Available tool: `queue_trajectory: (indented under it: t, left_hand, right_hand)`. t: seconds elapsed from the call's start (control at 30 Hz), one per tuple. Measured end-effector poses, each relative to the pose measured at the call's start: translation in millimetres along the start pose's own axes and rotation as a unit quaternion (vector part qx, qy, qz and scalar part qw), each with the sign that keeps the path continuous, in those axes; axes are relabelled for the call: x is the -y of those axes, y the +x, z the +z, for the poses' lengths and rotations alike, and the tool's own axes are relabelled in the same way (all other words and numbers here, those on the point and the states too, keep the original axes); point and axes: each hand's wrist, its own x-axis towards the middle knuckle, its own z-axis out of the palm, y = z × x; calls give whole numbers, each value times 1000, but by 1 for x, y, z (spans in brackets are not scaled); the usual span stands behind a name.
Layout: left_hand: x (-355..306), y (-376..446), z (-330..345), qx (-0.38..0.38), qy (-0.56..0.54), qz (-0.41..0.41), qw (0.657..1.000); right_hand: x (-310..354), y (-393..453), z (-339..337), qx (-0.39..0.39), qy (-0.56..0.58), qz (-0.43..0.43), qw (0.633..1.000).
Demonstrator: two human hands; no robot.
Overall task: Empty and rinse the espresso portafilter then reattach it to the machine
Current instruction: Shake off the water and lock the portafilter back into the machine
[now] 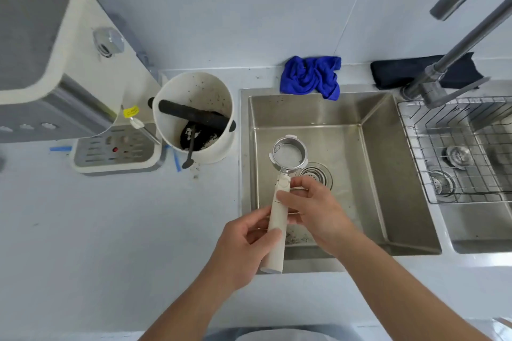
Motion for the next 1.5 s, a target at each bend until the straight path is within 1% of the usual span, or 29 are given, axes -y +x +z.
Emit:
queue_trajectory:
  t: [0.1,0.23,0.37,0.6,0.77,0.93,1.13,1.2,1.27,1.33,1.37,1.43,1.5]
  left_hand:
    - [8,-10,-19,1,-5,-4,1000]
    - [20,-23,-51,-7,-10,-3,1000]
    - [31,-35,-78,-7,-15,-1,1000]
    - [48,-53,-115,-14,-13,-10,1000]
    - [54,-62,-141,-27,-15,-19,999]
    - [58,-68,-171,-30,-1,-23,999]
    - [60,-72,-200,-52,25,-12,998]
    - [54,-74,-213,-70,37,-7,997]
    - [45,-76,-232,-95,64,12,993]
    - [29,-81,-250,-119,105,62,985]
    - [18,-85,-261,-136,140,98,976]
    - [-8,-91,-278,-168,227,174,943]
    - [-38,-97,-293,-186,269,226,917]
  right_hand:
    - [-11,-3,19,-2,4,-4,1000]
    - [-27,-6,49,17,9,7,1000]
    - [-45,-6,72,54,-1,20,998]
    - [-65,-2,104,130,-76,51,987]
    - [-71,3,132,145,-92,58,983]
    - [-76,6,160,153,-79,63,983]
    - [-81,8,188,154,-63,71,983]
    - [-81,8,195,155,-66,75,983]
    - [-82,9,204,159,-74,79,981]
    - [-81,10,211,163,-86,82,979]
    - [-81,10,216,164,-90,83,979]
    - [-81,11,222,165,-95,81,978]
    - [-80,12,228,162,-91,80,979]
